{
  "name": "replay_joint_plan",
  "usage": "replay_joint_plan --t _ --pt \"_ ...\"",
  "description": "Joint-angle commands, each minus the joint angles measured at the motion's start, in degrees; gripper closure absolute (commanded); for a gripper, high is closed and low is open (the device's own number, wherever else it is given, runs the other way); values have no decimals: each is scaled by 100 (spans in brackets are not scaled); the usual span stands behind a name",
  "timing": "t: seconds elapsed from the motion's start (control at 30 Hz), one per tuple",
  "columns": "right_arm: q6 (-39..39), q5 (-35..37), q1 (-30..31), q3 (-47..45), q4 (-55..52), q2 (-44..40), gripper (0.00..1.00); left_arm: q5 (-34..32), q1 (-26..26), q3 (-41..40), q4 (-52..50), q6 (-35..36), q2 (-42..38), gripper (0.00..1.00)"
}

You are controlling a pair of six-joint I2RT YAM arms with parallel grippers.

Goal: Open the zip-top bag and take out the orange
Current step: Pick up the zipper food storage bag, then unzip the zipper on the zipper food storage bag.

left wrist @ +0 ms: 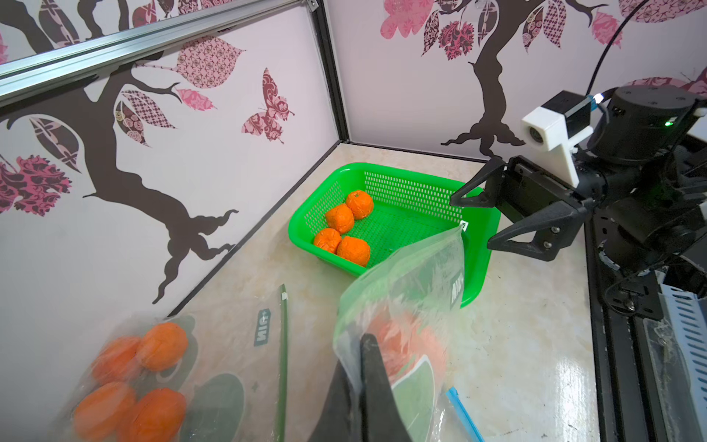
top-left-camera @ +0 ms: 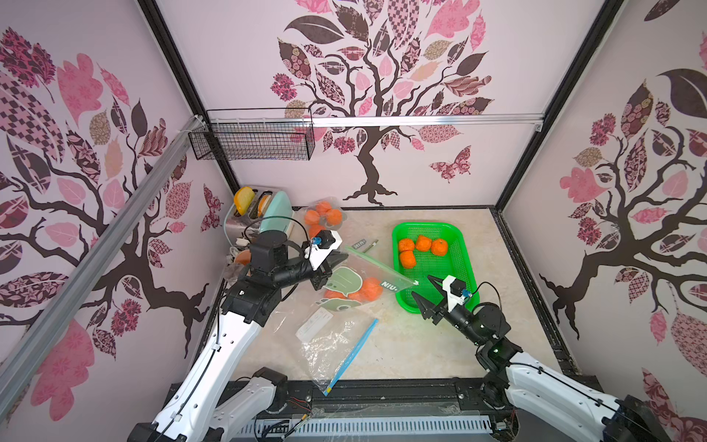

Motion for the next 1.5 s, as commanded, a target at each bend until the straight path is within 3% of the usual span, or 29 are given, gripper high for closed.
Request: replay_joint_plan --t 0.0,0.3,0.53,0.77,0.83,1.0,1.07,1.23,1.27,1.37,1.47 --pt "180 -389 -12 133 848 235 23 261 28 237 35 98 -97 100" --pt "378 -1381 -12 271 1775 895 37 533 80 318 120 -44 -149 100" --pt "387 -1716 -12 227 1843 900 66 591 210 266 434 -448 -122 100" --pt "430 -1719 -12 256 1892 704 88 667 278 174 516 -523 -105 100" --pt "430 -1731 -12 326 1765 667 100 602 283 154 520 -527 -114 100" --pt "492 -1707 -12 396 1628 648 100 219 283 163 580 -656 -132 100" --pt "455 -1816 -12 492 1496 657 100 129 283 295 411 -613 -99 93" --pt "465 -1986 -12 592 1510 728 100 146 283 460 244 -538 -102 90" --pt "466 -1998 -12 601 1515 728 100 161 283 465 244 -540 -99 86" --pt "413 -2003 -12 669 1310 695 100 173 281 663 -132 -302 -21 60" --pt "310 -2107 -12 783 1000 658 100 -324 265 1215 -764 72 100 32"
